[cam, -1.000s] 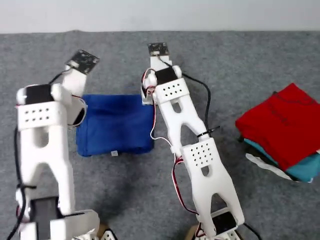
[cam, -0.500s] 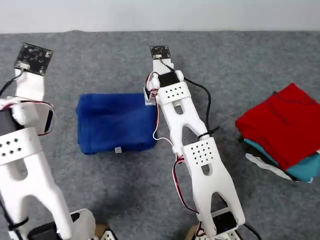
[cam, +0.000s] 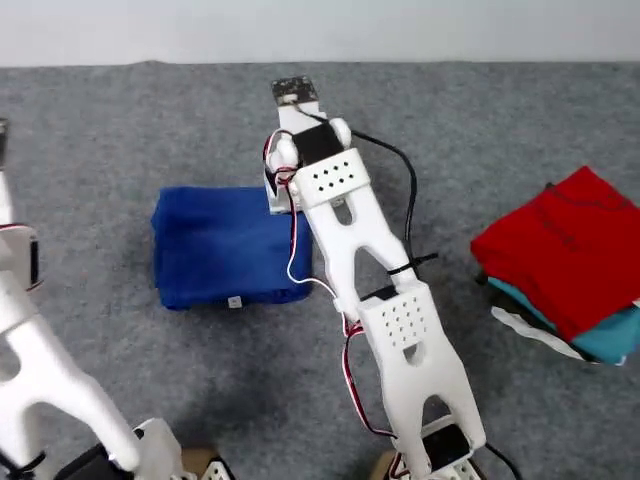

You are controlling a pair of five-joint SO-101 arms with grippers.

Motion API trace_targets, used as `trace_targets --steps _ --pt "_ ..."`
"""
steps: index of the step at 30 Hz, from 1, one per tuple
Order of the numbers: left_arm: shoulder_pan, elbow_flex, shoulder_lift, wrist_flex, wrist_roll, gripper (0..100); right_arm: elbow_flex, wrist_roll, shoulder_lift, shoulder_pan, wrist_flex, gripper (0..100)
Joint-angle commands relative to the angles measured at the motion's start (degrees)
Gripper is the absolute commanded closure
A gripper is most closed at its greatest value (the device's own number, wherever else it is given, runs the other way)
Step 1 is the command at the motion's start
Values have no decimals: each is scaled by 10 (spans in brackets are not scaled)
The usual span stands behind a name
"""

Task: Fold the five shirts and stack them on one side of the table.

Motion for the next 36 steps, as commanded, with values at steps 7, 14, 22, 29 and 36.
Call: trace_targets --steps 7,14,22,29,36 --pt "-68 -9 -18 2 2 994 289 -48 -177 -40 0 990" --pt "-67 -9 -18 1 2 994 386 -52 -117 -46 -80 990" --pt "-68 22 -18 1 2 994 288 -51 -115 -49 -51 990" --pt "-68 29 -18 1 2 994 225 -51 -164 -62 25 989" --pt "-68 29 -18 1 4 994 253 -128 -161 -62 23 757"
